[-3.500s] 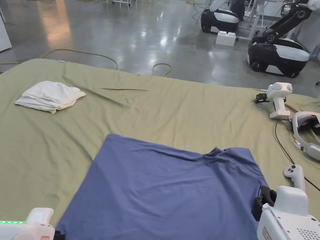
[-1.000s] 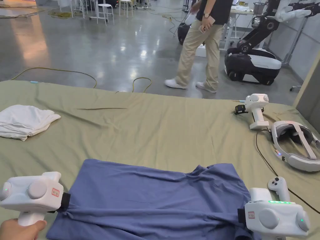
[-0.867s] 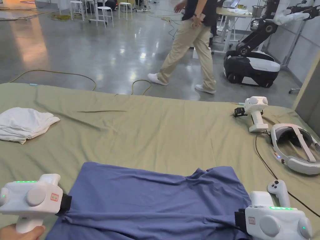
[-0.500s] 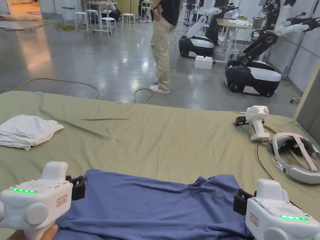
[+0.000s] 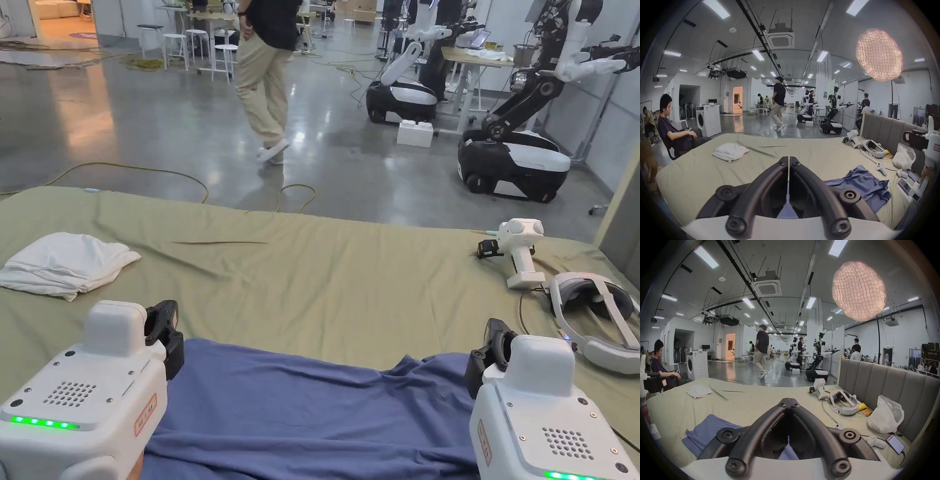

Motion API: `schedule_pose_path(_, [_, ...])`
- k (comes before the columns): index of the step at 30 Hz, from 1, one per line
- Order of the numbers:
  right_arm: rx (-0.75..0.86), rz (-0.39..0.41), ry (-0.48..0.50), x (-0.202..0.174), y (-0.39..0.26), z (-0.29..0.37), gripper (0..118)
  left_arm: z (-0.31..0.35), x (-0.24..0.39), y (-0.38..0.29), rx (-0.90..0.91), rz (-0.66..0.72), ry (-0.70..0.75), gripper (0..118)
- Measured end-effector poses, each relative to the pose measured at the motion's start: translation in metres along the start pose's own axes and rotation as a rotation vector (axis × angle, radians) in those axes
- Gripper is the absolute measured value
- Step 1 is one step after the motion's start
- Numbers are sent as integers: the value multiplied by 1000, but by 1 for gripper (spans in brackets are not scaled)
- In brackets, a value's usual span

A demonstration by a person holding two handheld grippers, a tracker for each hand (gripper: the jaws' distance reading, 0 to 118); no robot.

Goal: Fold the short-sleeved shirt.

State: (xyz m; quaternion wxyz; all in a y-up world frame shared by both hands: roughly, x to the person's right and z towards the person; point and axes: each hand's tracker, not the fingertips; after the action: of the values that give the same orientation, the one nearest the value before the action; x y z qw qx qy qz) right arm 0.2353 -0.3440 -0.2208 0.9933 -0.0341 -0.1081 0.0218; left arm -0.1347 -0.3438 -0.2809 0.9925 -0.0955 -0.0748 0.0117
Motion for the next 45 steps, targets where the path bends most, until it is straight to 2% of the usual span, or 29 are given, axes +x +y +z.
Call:
schedule_pose_path(5, [-13,-34,-1,3,-4,5,0,5,-17,-14,-71,37,22,0])
schedule_pose_path(11, [-69,-43,-1,11,-15,1,0,-28,-65,-59,-414,128,33,0])
schedule_pose_path(14, [-102,-43,1,15,-23,-2,0,-49,-82,-83,-573,119,54,3])
schedule_pose_path(16, [-119,-40,0,16,-27,-4,0,-64,-92,-96,-658,133,42,20])
schedule_pose_path(20, [-146,-27,-3,19,-32,-2,0,-94,-102,-121,-822,136,9,29])
schedule_pose_path(21, [-151,-23,-2,20,-33,-1,0,-101,-102,-127,-866,121,17,39])
schedule_pose_path(22, [-156,-16,-2,20,-34,-1,0,-105,-100,-132,-914,109,32,55])
schedule_pose_path(24, [-165,-1,-5,22,-36,0,0,-115,-97,-146,-993,87,47,60])
schedule_pose_path(27, [-185,9,-11,25,-41,-1,0,-126,-93,-171,-1117,47,48,60])
schedule_pose_path(31, [-222,-2,-18,31,-46,-1,0,-117,-80,-165,-1047,32,84,58])
schedule_pose_path(33, [-241,-13,-22,35,-52,-3,0,-112,-73,-165,-1037,8,79,46])
schedule_pose_path(35, [-275,-14,-36,39,-56,-6,0,-109,-68,-161,-1032,-25,55,17])
schedule_pose_path(36, [-302,-9,-50,41,-59,-8,0,-107,-65,-159,-1026,-44,31,10])
schedule_pose_path(37, [-321,-8,-56,43,-62,-10,4,-104,-63,-158,-1005,-45,3,9])
schedule_pose_path(38, [-346,-12,-53,46,-65,-12,14,-102,-63,-159,-983,-54,13,9])
schedule_pose_path(39, [-381,-14,-51,50,-69,-14,28,-98,-63,-160,-968,-51,21,9])
schedule_pose_path(40, [-412,-23,-38,54,-73,-16,50,-94,-66,-159,-952,-14,21,9])
schedule_pose_path(41, [-450,-36,-22,58,-80,-18,58,-88,-70,-158,-926,32,26,9])
schedule_pose_path(42, [-485,-42,-8,63,-86,-20,63,-84,-74,-157,-908,68,27,9])
schedule_pose_path(45, [-591,-19,7,69,-108,-25,64,-68,-77,-153,-881,91,27,9])
